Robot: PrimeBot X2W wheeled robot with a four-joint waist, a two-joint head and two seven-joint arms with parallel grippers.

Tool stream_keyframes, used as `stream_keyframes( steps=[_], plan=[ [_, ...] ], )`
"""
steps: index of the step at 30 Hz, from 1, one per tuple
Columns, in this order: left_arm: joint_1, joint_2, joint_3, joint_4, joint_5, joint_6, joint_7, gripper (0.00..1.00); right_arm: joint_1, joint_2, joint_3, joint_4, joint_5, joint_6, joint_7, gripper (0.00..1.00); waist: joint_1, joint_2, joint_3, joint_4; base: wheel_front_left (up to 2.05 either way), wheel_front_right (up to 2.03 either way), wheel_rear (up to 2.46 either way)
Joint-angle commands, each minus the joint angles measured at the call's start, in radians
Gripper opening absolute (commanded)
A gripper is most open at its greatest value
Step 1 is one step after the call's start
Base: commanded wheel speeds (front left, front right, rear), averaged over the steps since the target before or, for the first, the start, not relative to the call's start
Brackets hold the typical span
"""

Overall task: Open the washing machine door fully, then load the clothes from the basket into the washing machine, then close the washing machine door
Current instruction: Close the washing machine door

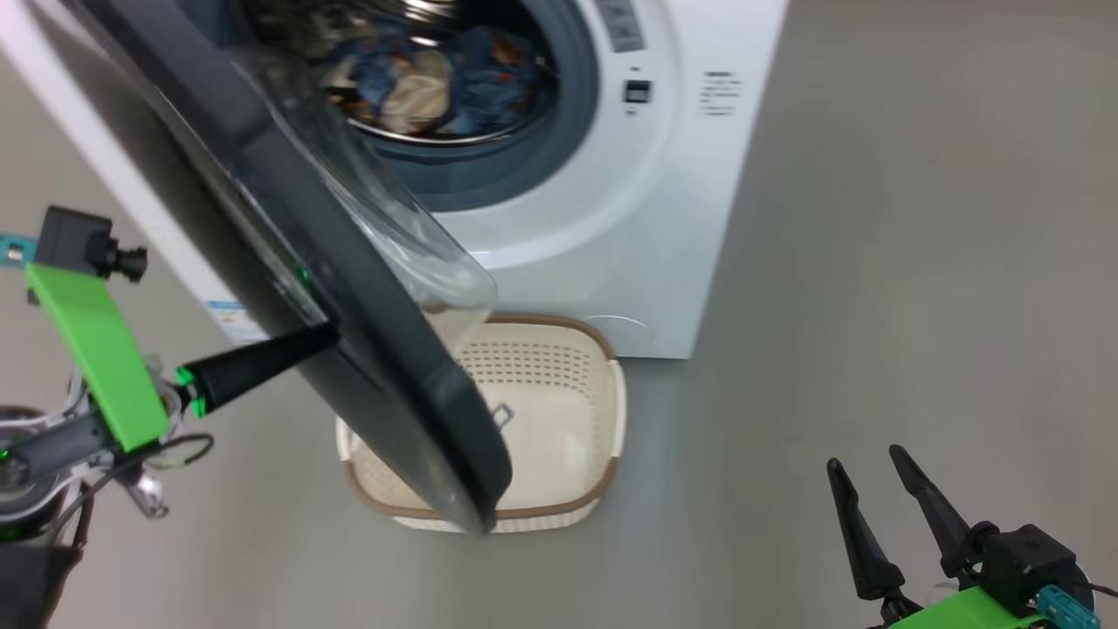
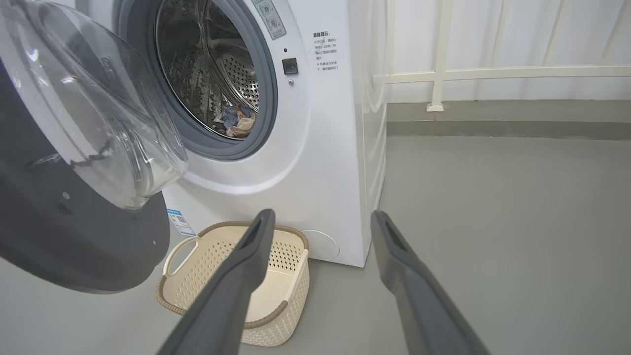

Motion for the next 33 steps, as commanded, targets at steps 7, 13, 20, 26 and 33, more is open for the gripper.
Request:
stream_keyframes(
  steps=[7, 13, 20, 26, 33],
  plan=[
    [-0.133, -0.015, 0.032, 0.03, 0.047, -0.004, -0.067, 0.0, -0.024, 0.016, 0.011, -0.031, -0.008, 0.003, -0.005, 1.0, 0.0, -0.0001, 0.045, -0.123, 0.0, 0.0, 0.0],
    [-0.145, -0.008, 0.035, 0.061, 0.06, -0.004, -0.096, 0.0, -0.031, 0.029, -0.002, -0.031, -0.011, 0.003, -0.005, 1.0, 0.0, -0.0001, 0.054, -0.122, 0.0, 0.0, 0.0],
    [-0.112, 0.0, 0.039, 0.064, 0.062, -0.004, -0.131, 0.0, -0.036, 0.029, 0.0, -0.025, -0.01, 0.003, -0.005, 1.0, 0.0, -0.0001, 0.045, -0.09, 0.0, 0.0, 0.0],
    [-0.042, 0.008, 0.04, 0.071, 0.068, -0.004, -0.173, 0.0, -0.031, 0.023, -0.005, -0.023, -0.007, 0.003, -0.005, 1.0, 0.0, -0.0001, 0.032, -0.07, 0.0, 0.0, 0.0],
    [0.06, 0.013, 0.031, 0.086, 0.084, -0.004, -0.244, 0.7, -0.018, 0.019, -0.015, -0.028, -0.006, 0.003, -0.005, 1.0, 0.0, -0.0001, 0.025, -0.051, 0.0, 0.0, 0.0]
  ],
)
